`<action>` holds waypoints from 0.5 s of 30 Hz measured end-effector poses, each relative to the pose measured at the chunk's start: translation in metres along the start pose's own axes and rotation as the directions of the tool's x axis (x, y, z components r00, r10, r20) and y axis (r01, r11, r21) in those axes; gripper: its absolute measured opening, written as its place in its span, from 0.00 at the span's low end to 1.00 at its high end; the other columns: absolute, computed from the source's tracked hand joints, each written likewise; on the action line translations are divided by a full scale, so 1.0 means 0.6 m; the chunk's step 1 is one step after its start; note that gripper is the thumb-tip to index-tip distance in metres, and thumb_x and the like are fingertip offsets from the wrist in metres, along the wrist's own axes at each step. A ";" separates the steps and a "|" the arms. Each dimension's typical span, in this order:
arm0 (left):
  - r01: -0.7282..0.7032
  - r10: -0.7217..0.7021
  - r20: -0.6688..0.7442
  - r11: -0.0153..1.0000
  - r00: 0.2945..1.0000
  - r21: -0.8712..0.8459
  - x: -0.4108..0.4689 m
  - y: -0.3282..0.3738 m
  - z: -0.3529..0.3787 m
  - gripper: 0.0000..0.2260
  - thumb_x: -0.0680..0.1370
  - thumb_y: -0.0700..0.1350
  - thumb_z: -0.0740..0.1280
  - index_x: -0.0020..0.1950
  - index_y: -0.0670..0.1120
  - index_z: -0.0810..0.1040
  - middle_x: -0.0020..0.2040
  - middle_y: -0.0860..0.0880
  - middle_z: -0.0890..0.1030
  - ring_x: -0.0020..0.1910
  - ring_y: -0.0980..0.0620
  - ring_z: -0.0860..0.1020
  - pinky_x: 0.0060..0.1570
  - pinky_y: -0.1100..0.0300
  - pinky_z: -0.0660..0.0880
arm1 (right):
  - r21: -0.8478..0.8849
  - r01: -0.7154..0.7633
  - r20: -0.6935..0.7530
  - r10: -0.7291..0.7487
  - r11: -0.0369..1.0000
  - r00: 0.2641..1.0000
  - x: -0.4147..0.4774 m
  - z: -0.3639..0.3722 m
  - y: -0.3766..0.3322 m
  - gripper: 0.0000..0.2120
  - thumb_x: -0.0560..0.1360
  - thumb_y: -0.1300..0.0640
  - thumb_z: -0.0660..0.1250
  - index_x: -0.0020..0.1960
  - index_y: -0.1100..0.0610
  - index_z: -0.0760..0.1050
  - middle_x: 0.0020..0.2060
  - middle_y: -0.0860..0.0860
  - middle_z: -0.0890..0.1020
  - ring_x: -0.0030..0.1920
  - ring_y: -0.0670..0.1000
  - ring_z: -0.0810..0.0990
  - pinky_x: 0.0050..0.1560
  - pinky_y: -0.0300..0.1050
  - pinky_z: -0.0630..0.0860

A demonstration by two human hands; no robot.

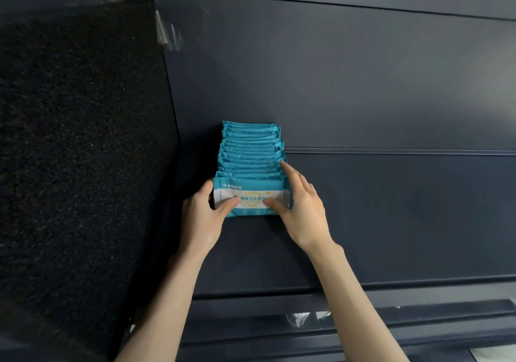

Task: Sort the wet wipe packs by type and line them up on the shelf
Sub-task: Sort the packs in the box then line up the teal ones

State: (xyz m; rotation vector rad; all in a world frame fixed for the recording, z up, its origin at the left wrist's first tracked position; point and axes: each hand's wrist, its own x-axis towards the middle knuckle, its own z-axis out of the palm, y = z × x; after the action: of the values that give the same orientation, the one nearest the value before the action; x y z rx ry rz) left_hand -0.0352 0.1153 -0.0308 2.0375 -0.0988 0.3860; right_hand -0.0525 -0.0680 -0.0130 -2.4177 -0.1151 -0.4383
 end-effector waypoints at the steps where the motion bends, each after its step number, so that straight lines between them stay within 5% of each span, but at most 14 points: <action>1: 0.000 0.000 -0.005 1.000 1.000 0.009 0.002 0.001 0.001 0.15 0.71 0.45 0.74 0.56 0.47 0.78 0.48 0.54 0.83 0.48 0.55 0.81 0.48 0.50 0.79 | -0.008 -0.005 0.004 0.005 1.000 1.000 0.002 0.000 0.001 0.36 0.74 0.50 0.69 0.76 0.47 0.54 0.72 0.44 0.65 0.67 0.51 0.67 0.62 0.47 0.68; 8: 0.004 -0.001 -0.032 0.996 0.999 0.085 0.009 0.011 0.003 0.13 0.70 0.46 0.75 0.52 0.47 0.79 0.46 0.54 0.83 0.44 0.55 0.81 0.44 0.56 0.78 | -0.058 -0.010 -0.001 0.010 0.998 1.000 0.009 0.003 0.003 0.35 0.75 0.48 0.68 0.76 0.46 0.55 0.72 0.43 0.65 0.67 0.51 0.66 0.62 0.50 0.68; 15: 0.008 0.000 -0.047 0.987 0.999 0.158 -0.006 0.032 -0.008 0.32 0.70 0.46 0.75 0.71 0.44 0.68 0.66 0.46 0.74 0.65 0.48 0.71 0.63 0.55 0.68 | -0.082 -0.015 0.001 0.015 0.997 1.000 -0.002 -0.004 -0.008 0.36 0.75 0.47 0.67 0.76 0.48 0.53 0.72 0.45 0.65 0.70 0.51 0.63 0.66 0.49 0.66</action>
State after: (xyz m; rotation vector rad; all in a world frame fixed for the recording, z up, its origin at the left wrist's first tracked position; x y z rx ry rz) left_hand -0.0442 0.1098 -0.0138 2.1827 -0.0359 0.4514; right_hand -0.0550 -0.0657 -0.0089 -2.4980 -0.0814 -0.4428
